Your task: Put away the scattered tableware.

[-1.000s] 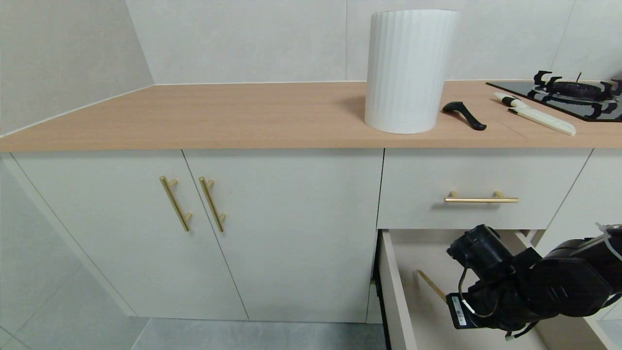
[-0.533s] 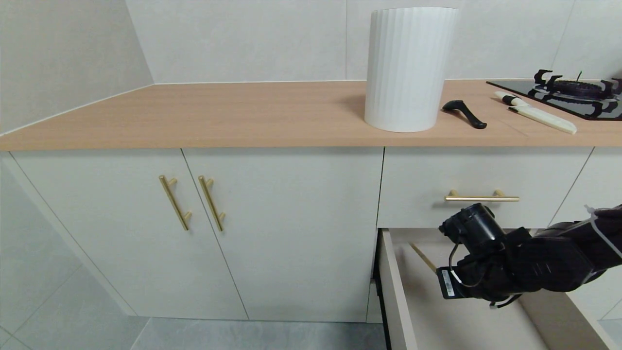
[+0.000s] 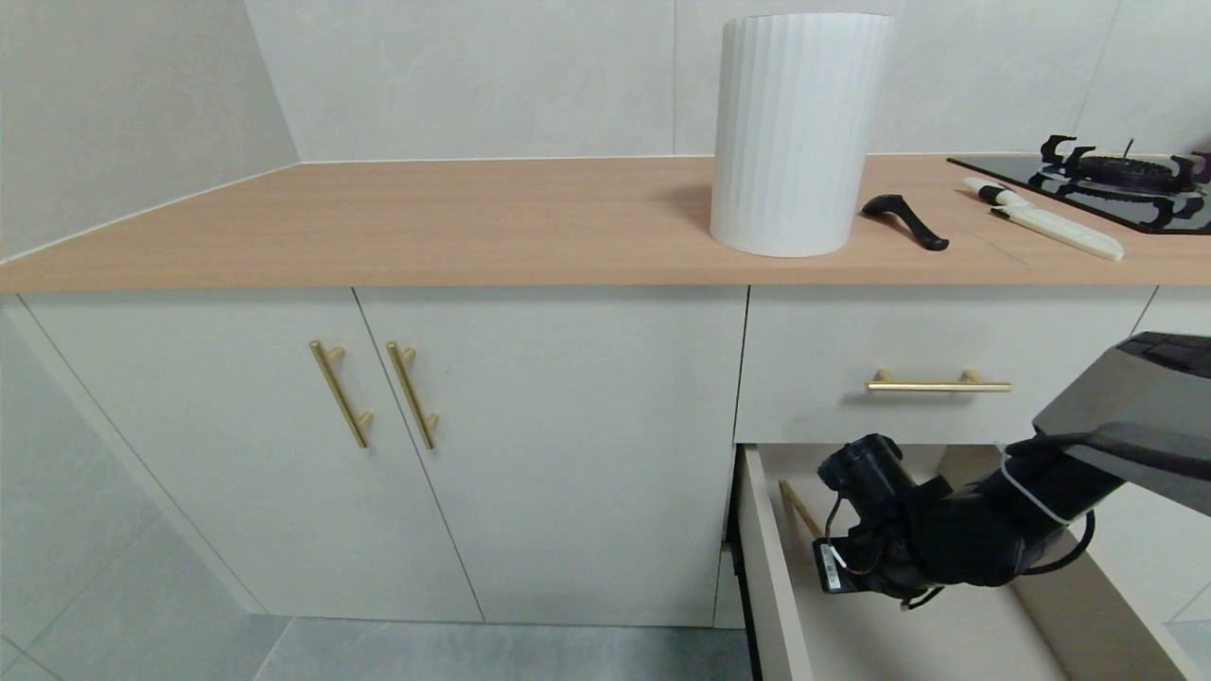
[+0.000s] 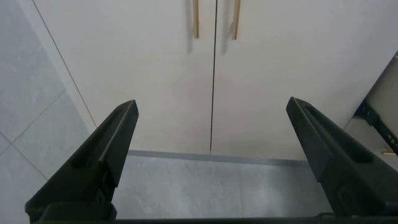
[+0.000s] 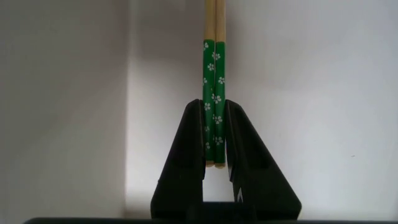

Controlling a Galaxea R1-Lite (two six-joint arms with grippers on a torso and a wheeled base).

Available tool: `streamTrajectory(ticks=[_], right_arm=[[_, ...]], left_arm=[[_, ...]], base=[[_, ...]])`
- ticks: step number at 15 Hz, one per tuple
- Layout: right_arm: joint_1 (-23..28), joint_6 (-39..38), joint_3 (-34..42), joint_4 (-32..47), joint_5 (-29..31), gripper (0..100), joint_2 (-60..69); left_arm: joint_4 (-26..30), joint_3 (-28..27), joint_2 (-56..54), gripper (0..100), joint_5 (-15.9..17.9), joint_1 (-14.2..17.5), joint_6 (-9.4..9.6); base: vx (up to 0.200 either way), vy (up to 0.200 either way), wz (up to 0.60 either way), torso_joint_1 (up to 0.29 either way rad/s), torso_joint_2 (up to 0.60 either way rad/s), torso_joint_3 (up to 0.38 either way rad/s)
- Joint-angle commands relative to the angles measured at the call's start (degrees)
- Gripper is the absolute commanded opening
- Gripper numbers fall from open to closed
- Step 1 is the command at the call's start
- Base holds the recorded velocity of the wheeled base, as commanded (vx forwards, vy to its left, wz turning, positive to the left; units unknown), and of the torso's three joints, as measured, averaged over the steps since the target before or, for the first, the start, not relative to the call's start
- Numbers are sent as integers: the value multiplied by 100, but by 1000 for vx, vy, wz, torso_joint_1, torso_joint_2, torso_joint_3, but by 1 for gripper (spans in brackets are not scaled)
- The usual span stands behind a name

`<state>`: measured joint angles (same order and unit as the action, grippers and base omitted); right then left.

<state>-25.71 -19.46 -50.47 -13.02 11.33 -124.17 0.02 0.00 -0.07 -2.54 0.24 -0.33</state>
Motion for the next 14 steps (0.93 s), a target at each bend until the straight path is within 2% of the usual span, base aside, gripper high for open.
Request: streamTrajectory(ticks=[1, 4, 9, 10, 14], right_arm=[[31, -14, -7, -8, 1, 0, -309], [57, -14, 20, -350, 1, 0, -573], [57, -14, 20, -359, 1, 0, -626], [57, -14, 20, -368, 1, 100, -626], [57, -14, 20, -359, 1, 100, -590]], left_arm=[[-2, 0, 7, 100, -1, 2, -2], [6, 0, 7, 100, -1, 2, -2], [6, 0, 7, 100, -1, 2, -2], [6, 0, 7, 100, -1, 2, -2], [6, 0, 7, 100, -1, 2, -2]], base=[[0, 0, 0, 0, 0, 0], [0, 0, 0, 0, 0, 0], [0, 0, 0, 0, 0, 0], [0, 0, 0, 0, 0, 0], [0, 0, 0, 0, 0, 0]])
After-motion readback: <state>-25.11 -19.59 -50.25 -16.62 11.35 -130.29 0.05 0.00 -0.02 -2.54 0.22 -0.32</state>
